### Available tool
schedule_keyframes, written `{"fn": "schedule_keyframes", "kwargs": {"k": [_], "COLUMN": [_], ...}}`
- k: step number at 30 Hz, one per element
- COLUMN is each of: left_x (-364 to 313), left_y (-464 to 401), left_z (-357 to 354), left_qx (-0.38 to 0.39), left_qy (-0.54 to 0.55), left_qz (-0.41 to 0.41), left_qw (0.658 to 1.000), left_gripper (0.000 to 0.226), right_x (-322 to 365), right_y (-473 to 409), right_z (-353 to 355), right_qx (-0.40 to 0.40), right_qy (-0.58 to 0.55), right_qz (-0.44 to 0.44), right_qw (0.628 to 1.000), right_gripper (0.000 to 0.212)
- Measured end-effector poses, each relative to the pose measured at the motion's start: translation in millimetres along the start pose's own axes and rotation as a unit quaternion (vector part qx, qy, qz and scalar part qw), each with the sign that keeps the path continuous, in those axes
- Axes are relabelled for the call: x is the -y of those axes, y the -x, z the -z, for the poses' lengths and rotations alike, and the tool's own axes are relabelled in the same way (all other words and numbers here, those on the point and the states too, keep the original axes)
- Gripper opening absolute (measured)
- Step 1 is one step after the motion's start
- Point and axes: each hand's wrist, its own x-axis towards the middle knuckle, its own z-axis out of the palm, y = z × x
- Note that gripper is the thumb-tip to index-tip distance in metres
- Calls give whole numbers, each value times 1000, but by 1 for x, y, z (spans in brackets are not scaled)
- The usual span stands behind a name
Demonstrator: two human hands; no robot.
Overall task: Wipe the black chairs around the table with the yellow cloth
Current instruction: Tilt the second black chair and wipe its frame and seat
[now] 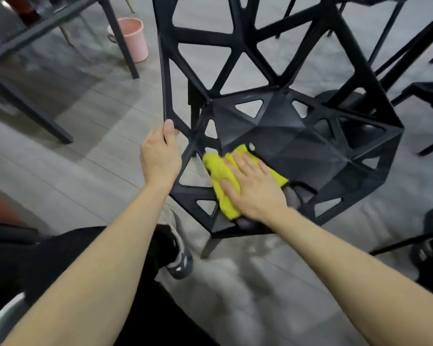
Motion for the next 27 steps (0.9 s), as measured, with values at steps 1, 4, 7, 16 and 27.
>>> {"fn": "schedule_keyframes", "kwargs": {"k": [1, 4, 7, 16, 27], "left_x": [2, 3, 7, 10, -48], "left_y": [1, 3, -4, 2, 2], "left_z": [-1, -4, -9, -11, -15], "left_qx": [24, 33, 1, -5, 6], "left_qy": [11, 53, 27, 23, -306], "left_qz": [18, 35, 13, -8, -263], "left_qw": [999, 997, 1000, 1000, 915], "left_gripper": [63, 63, 60, 55, 81], "right_x": [-1, -14, -10, -28, -36], "right_y": [-29, -107, -142, 23, -57], "right_z": [-3, -4, -8, 18, 5], "right_qx": [15, 12, -22, 54, -12], "right_qy": [-11, -44, -41, -48, -31], "right_qz": [-22, -84, -118, 136, 22], "right_qw": [1000, 995, 992, 988, 999], "right_gripper": [81, 76, 73, 66, 72]}}
